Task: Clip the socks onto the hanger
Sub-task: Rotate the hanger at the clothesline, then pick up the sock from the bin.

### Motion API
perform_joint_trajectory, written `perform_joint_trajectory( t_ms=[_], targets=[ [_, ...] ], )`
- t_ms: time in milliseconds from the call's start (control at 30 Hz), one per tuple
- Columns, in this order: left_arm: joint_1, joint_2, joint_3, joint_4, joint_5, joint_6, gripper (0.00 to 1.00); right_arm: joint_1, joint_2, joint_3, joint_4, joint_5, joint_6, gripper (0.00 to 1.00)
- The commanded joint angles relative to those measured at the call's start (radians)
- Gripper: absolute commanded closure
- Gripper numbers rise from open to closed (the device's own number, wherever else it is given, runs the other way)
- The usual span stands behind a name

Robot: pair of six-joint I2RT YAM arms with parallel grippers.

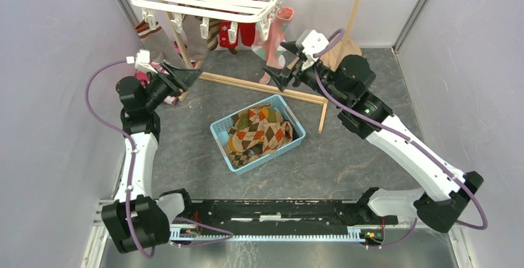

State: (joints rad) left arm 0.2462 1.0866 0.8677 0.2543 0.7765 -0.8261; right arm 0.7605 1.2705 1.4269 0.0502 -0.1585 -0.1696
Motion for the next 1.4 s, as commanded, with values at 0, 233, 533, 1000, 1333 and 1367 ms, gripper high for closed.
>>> perform_joint_trajectory(
  t_ms=[0, 233, 533, 1000, 1333, 1367],
  targets=[
    [-0.076, -0.066, 0.022, -0.263, 0.029, 0.273, 0.22, -0.034, -0.102, -0.123, -0.047, -0.013, 0.008, 0.17],
    [-0.131, -0.138, -0.106, -0.305, 0.019, 0.279, 0.21, -0.062, -0.195, -0.358, -0.125, -0.018, 0.063, 0.02],
    [-0.163, -0.162, -0.192, -0.118, 0.032, 0.154, 0.21, -0.086, -0.178, -0.52, -0.14, -0.05, 0.147, 0.02],
    [-0.189, -0.133, -0.235, 0.111, -0.089, 0.041, 0.21, -0.108, 0.075, -0.466, -0.273, 0.053, 0.25, 0.12],
    [-0.189, -0.077, -0.203, 0.132, -0.122, 0.044, 0.21, -0.117, 0.086, -0.492, -0.265, 0.022, 0.234, 0.17],
    [-0.189, -0.073, -0.201, 0.132, -0.126, 0.045, 0.21, -0.118, 0.086, -0.493, -0.263, 0.015, 0.234, 0.18]
  ],
)
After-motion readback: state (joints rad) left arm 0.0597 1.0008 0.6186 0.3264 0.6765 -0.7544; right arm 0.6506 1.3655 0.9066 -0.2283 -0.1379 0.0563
